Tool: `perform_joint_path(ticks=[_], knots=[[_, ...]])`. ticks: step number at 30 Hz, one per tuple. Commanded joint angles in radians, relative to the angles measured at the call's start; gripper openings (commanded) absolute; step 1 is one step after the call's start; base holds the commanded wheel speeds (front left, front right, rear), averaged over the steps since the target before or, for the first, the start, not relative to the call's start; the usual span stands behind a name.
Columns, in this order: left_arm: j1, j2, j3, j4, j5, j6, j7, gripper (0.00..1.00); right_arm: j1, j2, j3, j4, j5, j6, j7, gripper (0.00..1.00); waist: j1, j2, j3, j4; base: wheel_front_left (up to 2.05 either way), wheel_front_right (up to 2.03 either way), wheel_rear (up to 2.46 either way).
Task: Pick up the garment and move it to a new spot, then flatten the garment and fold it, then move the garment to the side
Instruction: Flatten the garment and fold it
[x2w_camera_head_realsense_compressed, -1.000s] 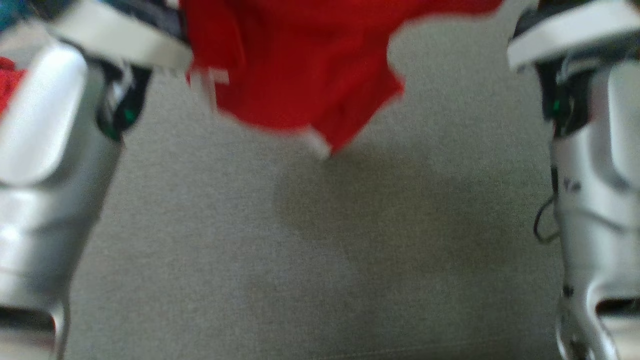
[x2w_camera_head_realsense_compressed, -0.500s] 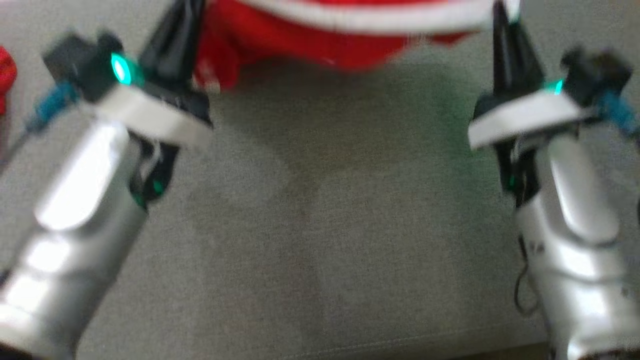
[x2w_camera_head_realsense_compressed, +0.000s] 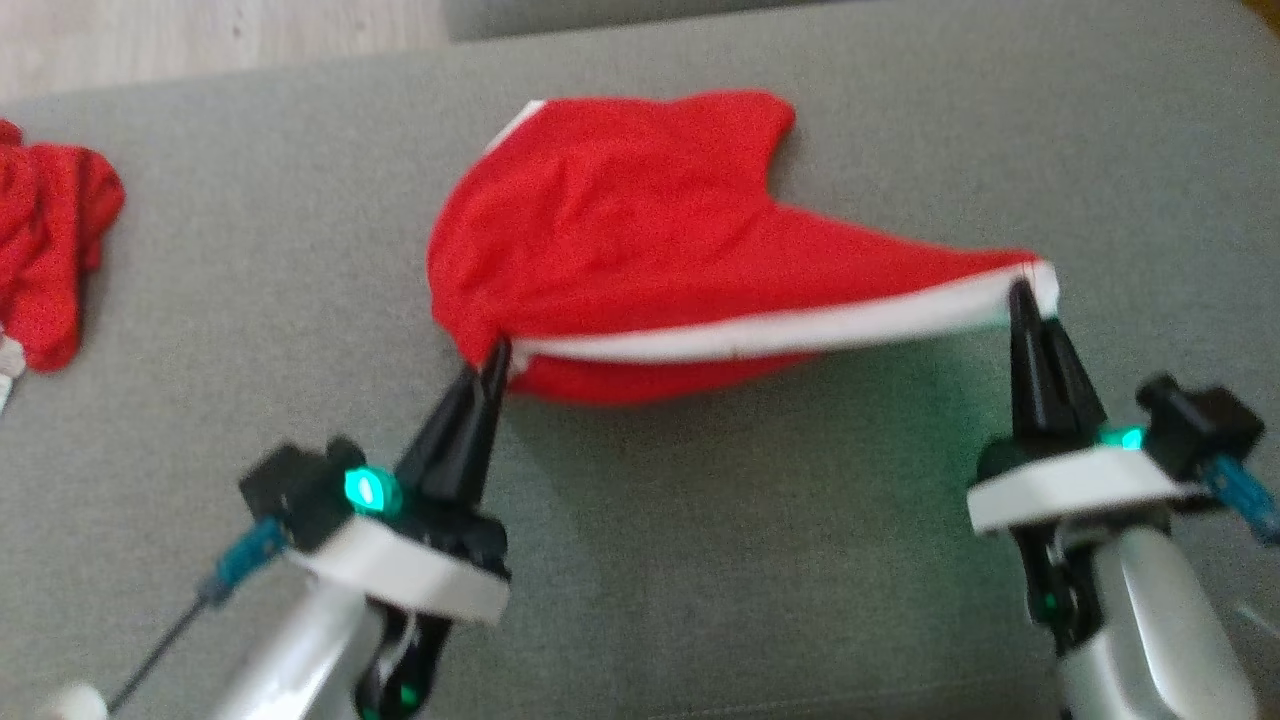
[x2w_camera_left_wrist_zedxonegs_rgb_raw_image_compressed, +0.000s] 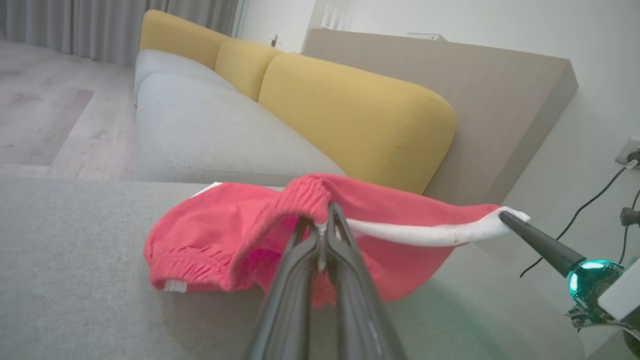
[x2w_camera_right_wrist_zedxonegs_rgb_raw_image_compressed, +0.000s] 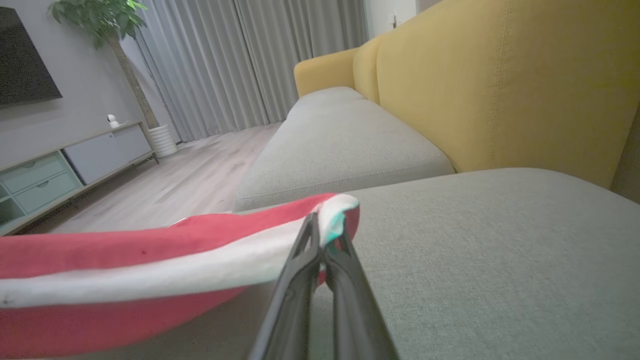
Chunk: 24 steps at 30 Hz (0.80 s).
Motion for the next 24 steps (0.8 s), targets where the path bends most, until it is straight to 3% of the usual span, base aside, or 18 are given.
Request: perform_joint_path(ticks=[1, 9, 15, 24], knots=[[0.014, 0.01, 0.055, -0.052, 0.013, 0.008, -0.009, 0.0, 0.031, 0.005, 0.007, -0.066, 0.006, 0.008, 0.009, 0.0, 0.0002, 0.0, -0.052, 0.005, 0.0, 0.0, 0.0], [0.256, -0.011, 0.065, -0.18, 0.026, 0.051, -0.009, 0.0, 0.279, 0.005, -0.076, -0.298, 0.003, 0.008, 0.108, 0.0, 0.0002, 0.0, -0.186, -0.003, 0.0, 0.0, 0.0], [0.368, -0.008, 0.05, -0.278, 0.016, 0.094, -0.005, 0.0, 0.408, 0.005, -0.119, -0.461, 0.007, 0.008, 0.191, 0.0, 0.0002, 0.0, -0.2, 0.012, 0.0, 0.0, 0.0], [0.373, -0.052, 0.031, -0.255, -0.054, 0.088, 0.035, 0.0, 0.368, 0.005, -0.124, -0.472, -0.024, 0.008, 0.243, 0.0, 0.0002, 0.0, -0.146, 0.075, 0.0, 0.0, 0.0]])
